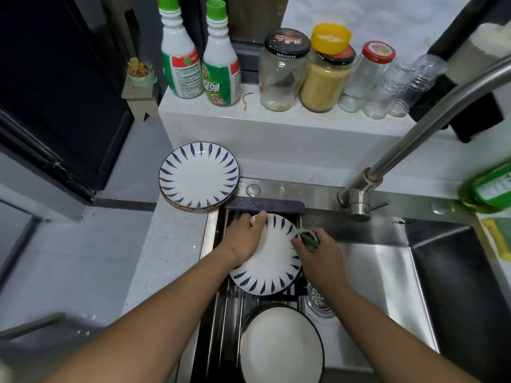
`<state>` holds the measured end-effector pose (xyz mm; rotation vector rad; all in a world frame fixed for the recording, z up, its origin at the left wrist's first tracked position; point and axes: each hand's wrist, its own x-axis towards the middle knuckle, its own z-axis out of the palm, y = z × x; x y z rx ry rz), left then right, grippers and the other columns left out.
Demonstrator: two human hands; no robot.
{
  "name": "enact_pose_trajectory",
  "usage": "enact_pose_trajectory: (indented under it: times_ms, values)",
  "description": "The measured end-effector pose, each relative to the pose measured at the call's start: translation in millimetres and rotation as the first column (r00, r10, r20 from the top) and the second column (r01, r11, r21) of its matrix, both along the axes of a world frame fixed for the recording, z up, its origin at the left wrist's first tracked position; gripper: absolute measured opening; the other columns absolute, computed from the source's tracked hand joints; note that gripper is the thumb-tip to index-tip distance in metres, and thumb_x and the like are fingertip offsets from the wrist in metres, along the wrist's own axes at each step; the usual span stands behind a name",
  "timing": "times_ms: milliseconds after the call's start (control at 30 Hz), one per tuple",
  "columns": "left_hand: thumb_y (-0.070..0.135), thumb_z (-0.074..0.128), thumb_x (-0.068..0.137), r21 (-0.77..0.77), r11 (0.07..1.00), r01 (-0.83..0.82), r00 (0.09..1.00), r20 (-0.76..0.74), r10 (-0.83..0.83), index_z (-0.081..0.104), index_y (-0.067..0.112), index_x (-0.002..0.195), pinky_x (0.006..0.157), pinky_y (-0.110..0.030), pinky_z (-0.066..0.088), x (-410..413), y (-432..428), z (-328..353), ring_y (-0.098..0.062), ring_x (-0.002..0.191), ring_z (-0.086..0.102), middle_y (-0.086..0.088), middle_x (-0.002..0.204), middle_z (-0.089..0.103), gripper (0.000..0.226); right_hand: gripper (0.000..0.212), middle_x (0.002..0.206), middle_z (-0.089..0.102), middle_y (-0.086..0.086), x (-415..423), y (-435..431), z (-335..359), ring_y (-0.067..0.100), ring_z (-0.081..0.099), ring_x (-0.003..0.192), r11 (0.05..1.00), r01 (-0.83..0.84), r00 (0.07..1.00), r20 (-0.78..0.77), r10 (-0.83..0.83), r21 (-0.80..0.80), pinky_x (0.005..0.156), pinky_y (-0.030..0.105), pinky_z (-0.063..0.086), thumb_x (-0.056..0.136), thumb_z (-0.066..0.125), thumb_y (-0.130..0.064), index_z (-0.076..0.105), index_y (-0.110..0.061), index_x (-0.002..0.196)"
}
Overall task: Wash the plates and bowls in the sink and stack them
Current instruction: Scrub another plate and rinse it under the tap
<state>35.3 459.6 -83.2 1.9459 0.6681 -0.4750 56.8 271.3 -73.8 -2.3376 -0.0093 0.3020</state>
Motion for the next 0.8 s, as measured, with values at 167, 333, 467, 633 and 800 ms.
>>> enact_pose_trajectory:
  times_ms: [167, 333, 467, 633, 800]
  values:
    - [0.077, 0.022, 0.096, 0.023, 0.999, 0.023, 1.0, 0.002, -0.023, 0.044, 0.017, 0.153, 0.124, -0.048, 0.022, -0.7, 0.4, 0.2, -0.03, 0.151, 0.029, -0.015, 0.161, 0.037, 0.085, 0.015, 0.094, 0.062, 0.004, 0.2, 1.1, -4.5, 0.02, 0.057, 0.085, 0.993, -0.047, 0.997, 0.055, 0.054, -0.113, 0.073, 0.033, 0.046, 0.093, 0.064, -0.031, 0.061, -0.018, 0.1]
    - [0.076, 0.019, 0.096, 0.056, 0.996, 0.068, 0.997, 0.041, -0.071, 0.053, 0.013, 0.146, 0.122, -0.048, 0.026, -4.3, 0.6, 7.0, -0.027, 0.149, 0.035, -0.01, 0.155, 0.048, 0.088, 0.013, 0.096, 0.059, 0.005, 2.7, 2.7, -0.4, 0.019, 0.053, 0.082, 0.966, -0.143, 0.986, 0.052, 0.157, -0.214, 0.074, 0.03, 0.041, 0.094, 0.059, -0.02, 0.063, -0.014, 0.105]
    - [0.067, 0.021, 0.104, 0.03, 0.998, 0.059, 0.997, 0.05, -0.061, 0.055, 0.021, 0.146, 0.123, -0.047, 0.026, -7.4, 0.1, 12.2, -0.026, 0.148, 0.035, -0.009, 0.155, 0.049, 0.071, 0.011, 0.094, 0.061, 0.006, 6.2, -0.9, 1.1, 0.019, 0.053, 0.08, 0.962, -0.181, 0.979, 0.053, 0.196, -0.204, 0.067, 0.028, 0.035, 0.093, 0.059, -0.018, 0.064, -0.013, 0.102]
    - [0.069, 0.023, 0.102, -0.011, 1.0, 0.013, 0.999, 0.047, -0.012, 0.059, 0.021, 0.139, 0.113, -0.038, 0.032, -11.6, 1.2, 22.0, -0.024, 0.139, 0.045, -0.007, 0.15, 0.052, 0.071, 0.008, 0.09, 0.061, 0.004, 6.2, -3.4, 2.4, 0.016, 0.049, 0.076, 0.967, -0.186, 0.976, 0.082, 0.202, -0.175, 0.058, 0.01, 0.026, 0.093, 0.061, -0.019, 0.065, -0.014, 0.098]
    - [0.069, 0.019, 0.102, 0.037, 0.999, 0.024, 0.998, 0.059, -0.026, 0.06, 0.018, 0.137, 0.115, -0.042, 0.033, -12.5, -1.4, 30.2, -0.026, 0.139, 0.046, -0.009, 0.148, 0.055, 0.074, 0.015, 0.09, 0.058, 0.0, 8.6, -4.8, 9.1, 0.015, 0.048, 0.077, 0.969, -0.184, 0.975, 0.091, 0.201, -0.165, 0.06, 0.013, 0.029, 0.093, 0.062, -0.018, 0.068, -0.016, 0.106]
